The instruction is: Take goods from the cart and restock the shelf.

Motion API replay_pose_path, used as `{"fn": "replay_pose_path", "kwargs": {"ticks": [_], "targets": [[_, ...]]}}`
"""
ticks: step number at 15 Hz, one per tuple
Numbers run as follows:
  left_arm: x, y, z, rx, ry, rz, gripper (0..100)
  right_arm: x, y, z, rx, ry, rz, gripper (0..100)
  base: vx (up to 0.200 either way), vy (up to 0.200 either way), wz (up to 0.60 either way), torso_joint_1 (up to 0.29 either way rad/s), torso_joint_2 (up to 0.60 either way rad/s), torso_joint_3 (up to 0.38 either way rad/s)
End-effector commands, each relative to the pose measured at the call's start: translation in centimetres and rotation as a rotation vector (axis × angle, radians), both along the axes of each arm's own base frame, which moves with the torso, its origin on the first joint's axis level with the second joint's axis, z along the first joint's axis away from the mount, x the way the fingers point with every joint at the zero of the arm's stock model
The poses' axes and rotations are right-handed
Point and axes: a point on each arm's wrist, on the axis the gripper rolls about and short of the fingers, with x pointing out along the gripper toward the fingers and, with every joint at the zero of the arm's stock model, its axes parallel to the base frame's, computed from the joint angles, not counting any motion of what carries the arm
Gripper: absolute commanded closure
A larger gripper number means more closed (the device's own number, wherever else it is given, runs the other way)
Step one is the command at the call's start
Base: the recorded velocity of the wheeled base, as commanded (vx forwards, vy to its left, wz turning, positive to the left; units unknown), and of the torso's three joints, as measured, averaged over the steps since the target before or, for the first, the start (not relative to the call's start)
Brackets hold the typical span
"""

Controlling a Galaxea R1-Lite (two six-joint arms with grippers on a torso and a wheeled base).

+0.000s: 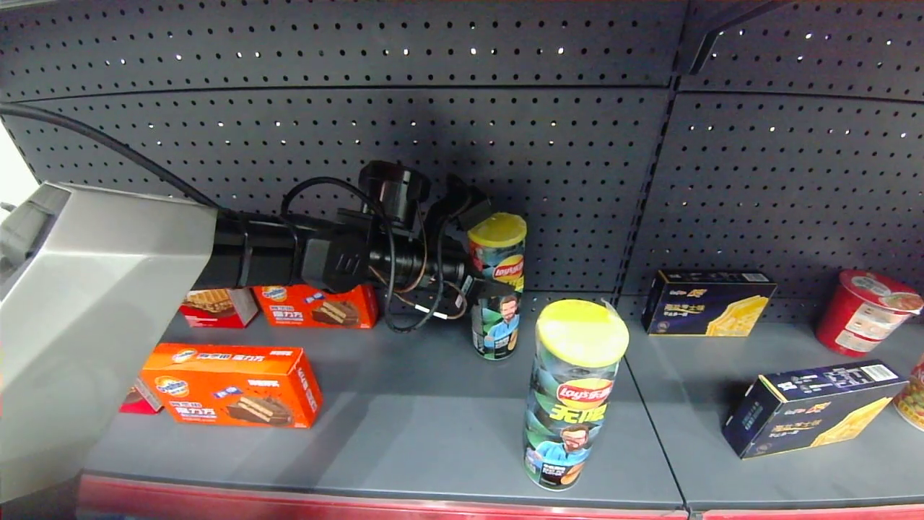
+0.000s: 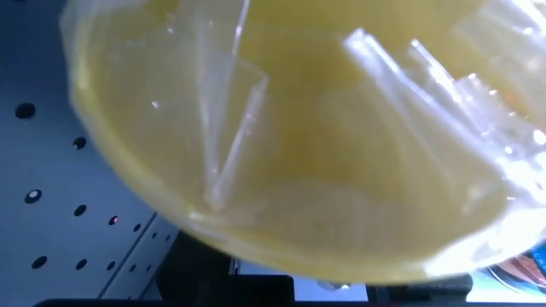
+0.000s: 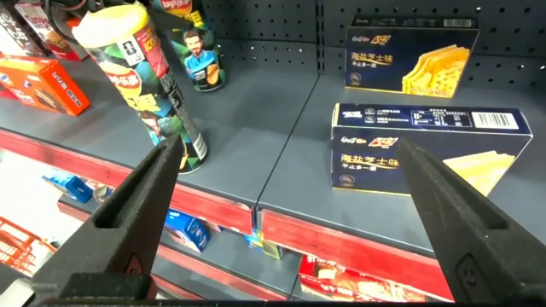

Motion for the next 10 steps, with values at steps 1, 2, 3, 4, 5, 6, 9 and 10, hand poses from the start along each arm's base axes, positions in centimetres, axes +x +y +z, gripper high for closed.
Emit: {"fn": "replay_pose_path", "kwargs": {"ticks": [1,2,3,4,5,6,9,10], "targets": [[0.02,-0.01,-0.01,0.0,0.0,0.0,100,0.04,0.01,-0.05,0.0,0.004,0.001,0,0.0,0.0,0.0,0.0,0.0,0.0],[0.01,0.0,-0.05,0.001,0.002,0.0,100,0.08,0.01,-0.1,-0.001,0.007,0.001,0,0.0,0.0,0.0,0.0,0.0,0.0],[0.01,0.0,-0.05,0.001,0.002,0.0,100,0.06,0.01,-0.14,-0.001,0.007,0.003,0,0.0,0.0,0.0,0.0,0.0,0.0],[0.01,0.0,-0.06,0.002,0.0,0.001,0,0.07,0.01,-0.18,-0.001,0.008,0.003,0,0.0,0.0,0.0,0.0,0.0,0.0],[0.01,0.0,-0.05,0.001,0.0,0.0,0,0.04,0.01,-0.18,-0.001,0.007,0.001,0,0.0,0.0,0.0,0.0,0.0,0.0],[0.03,-0.01,0.0,0.001,-0.002,0.003,0,0.04,0.01,-0.18,0.001,0.007,0.001,0,0.0,0.0,0.0,0.0,0.0,0.0],[-0.03,0.03,0.02,0.003,-0.003,0.008,0,0.01,0.0,-0.19,-0.001,0.007,0.001,0,0.0,0.0,0.0,0.0,0.0,0.0],[-0.06,0.05,0.05,0.003,-0.003,0.008,0,0.01,0.0,-0.19,-0.001,0.007,0.001,0,0.0,0.0,0.0,0.0,0.0,0.0]]}}
